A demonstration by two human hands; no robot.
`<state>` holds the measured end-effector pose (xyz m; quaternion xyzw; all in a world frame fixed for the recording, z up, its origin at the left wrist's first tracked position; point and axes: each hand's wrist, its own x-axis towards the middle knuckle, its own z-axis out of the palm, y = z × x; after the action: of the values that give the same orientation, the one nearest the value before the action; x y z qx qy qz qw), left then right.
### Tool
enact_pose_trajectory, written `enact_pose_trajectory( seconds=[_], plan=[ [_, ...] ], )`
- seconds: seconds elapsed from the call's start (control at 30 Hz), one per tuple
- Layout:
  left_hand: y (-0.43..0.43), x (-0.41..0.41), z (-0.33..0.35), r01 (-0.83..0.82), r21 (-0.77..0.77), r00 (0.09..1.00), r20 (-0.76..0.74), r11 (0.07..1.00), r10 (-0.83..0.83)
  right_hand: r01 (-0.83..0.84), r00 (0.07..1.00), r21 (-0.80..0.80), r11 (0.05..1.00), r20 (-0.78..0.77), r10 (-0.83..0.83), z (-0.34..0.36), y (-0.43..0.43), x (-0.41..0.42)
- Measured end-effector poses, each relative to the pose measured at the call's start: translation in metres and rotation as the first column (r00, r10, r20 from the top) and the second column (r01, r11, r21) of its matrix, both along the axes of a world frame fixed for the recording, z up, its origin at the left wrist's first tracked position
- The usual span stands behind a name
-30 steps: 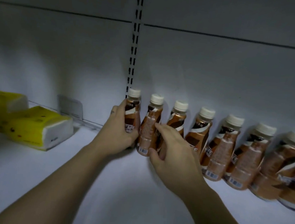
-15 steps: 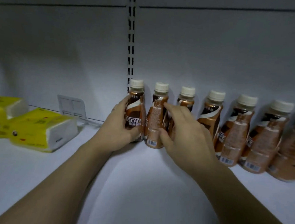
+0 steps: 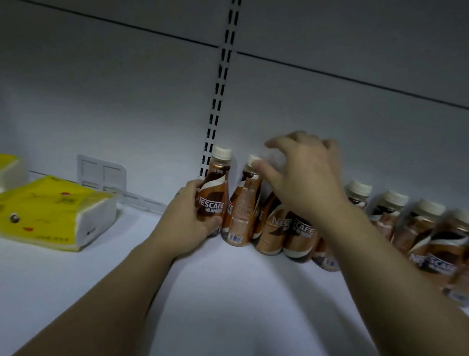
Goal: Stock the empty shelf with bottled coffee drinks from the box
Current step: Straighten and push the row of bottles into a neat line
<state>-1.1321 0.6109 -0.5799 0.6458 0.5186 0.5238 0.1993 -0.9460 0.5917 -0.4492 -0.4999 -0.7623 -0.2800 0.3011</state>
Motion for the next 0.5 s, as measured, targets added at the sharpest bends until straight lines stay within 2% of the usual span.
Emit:
enact_pose_trajectory(
  seconds=[0.1, 0.2, 0.3, 0.4, 0.5],
  plan=[
    [0.001, 0.001, 0.000, -0.002, -0.018, 1.000, 0.016, 1.000, 0.003, 0.145, 0.989, -0.076, 0.986, 0.042, -0.143, 0.020, 0.014, -0.015],
    [0.002, 0.000, -0.001, -0.009, -0.031, 1.000, 0.024, 0.999, 0.009, 0.238, 0.961, -0.124, 0.963, 0.175, -0.215, 0.025, 0.025, -0.024],
    [0.003, 0.002, 0.000, -0.006, -0.029, 0.999, 0.033, 1.000, 0.007, 0.285, 0.941, -0.132, 0.949, 0.228, -0.251, 0.025, 0.033, -0.027],
    [0.001, 0.004, 0.001, -0.014, -0.012, 0.999, 0.041, 1.000, 0.015, 0.205, 0.962, -0.247, 0.947, 0.230, -0.149, 0.025, 0.036, -0.024],
    [-0.001, 0.006, 0.001, -0.036, -0.004, 0.999, 0.028, 0.999, 0.036, 0.080, 0.989, -0.381, 0.921, 0.145, -0.026, 0.027, 0.036, -0.018]
  ],
)
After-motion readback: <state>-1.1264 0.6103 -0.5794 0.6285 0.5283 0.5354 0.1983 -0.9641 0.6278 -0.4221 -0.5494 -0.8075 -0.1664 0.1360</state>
